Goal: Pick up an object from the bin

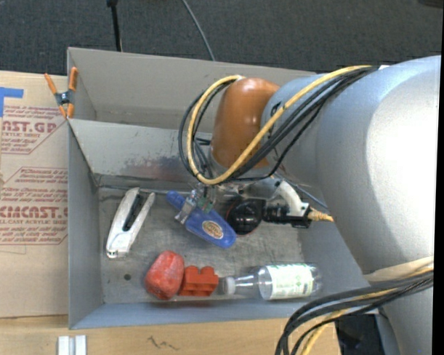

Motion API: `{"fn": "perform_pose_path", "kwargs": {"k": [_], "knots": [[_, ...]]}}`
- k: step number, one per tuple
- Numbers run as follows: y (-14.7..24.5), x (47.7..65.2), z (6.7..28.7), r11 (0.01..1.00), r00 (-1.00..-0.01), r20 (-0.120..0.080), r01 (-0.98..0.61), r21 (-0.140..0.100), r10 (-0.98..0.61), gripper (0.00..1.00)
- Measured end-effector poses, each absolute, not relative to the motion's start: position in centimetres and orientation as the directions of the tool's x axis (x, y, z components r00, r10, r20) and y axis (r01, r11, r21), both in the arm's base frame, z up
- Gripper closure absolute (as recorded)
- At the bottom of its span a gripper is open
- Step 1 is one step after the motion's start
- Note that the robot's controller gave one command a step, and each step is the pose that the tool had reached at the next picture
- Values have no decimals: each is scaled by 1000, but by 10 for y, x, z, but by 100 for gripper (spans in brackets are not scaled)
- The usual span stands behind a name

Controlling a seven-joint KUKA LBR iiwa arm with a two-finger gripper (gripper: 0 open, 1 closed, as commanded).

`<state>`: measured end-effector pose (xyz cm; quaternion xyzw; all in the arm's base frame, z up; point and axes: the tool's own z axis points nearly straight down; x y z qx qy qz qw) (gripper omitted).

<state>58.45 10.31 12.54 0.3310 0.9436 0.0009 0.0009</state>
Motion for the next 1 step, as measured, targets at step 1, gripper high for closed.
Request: {"fn": "perform_pose_path", "kwargs": {"k": [1], "knots": [[103,583,135,781,-781,4,624,-3,624,100]]}}
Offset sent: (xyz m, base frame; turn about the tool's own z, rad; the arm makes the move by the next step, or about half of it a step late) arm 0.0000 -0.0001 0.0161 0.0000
